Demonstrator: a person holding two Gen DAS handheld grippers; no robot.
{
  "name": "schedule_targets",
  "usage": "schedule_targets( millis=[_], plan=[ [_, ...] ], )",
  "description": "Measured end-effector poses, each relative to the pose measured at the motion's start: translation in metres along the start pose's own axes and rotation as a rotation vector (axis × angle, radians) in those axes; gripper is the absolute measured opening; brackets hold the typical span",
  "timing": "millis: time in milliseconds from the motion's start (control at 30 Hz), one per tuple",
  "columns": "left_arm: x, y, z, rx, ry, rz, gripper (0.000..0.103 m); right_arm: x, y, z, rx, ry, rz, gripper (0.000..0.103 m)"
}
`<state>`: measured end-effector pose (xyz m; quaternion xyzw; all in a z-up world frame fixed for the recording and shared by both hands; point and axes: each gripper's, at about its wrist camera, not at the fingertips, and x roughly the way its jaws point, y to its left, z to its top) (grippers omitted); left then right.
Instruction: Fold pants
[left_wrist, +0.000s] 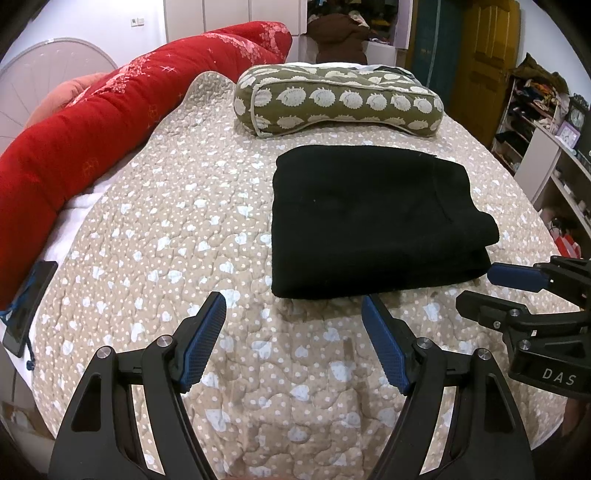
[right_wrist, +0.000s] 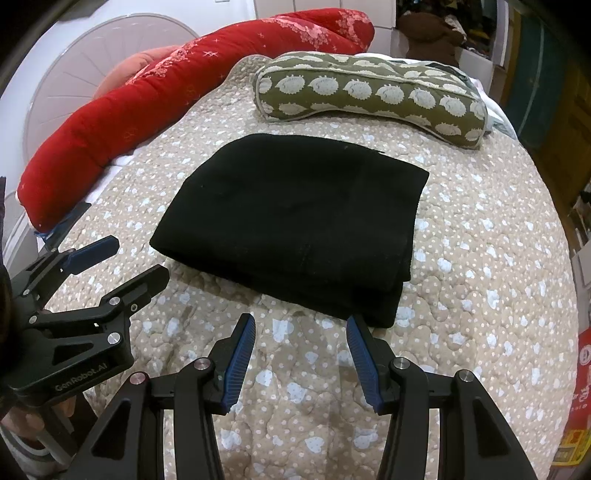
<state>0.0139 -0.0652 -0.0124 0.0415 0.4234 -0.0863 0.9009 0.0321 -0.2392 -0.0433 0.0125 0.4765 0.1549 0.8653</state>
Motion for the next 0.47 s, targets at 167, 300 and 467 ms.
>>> schedule_targets(
  millis=[167,300,467],
  plan=[
    [0.0003,0.0002,-0.0003,0.003,-0.001,0.001,0.077,-0.0002,0.0004,0.0000,0.002,-0.002,0.004,0.050],
    [0.0005,-0.0001,-0.0006,0.003,-0.003,-0.001,0.077,0.0007,0.0013,-0.0003,0.001,0.002,0.003,0.050],
    [-0.0010,0.0007,0.0002,0.009,-0.013,-0.015,0.077,-0.0032,-0.0010,-0.0007,0.008,-0.012,0.008,0.050]
  ],
)
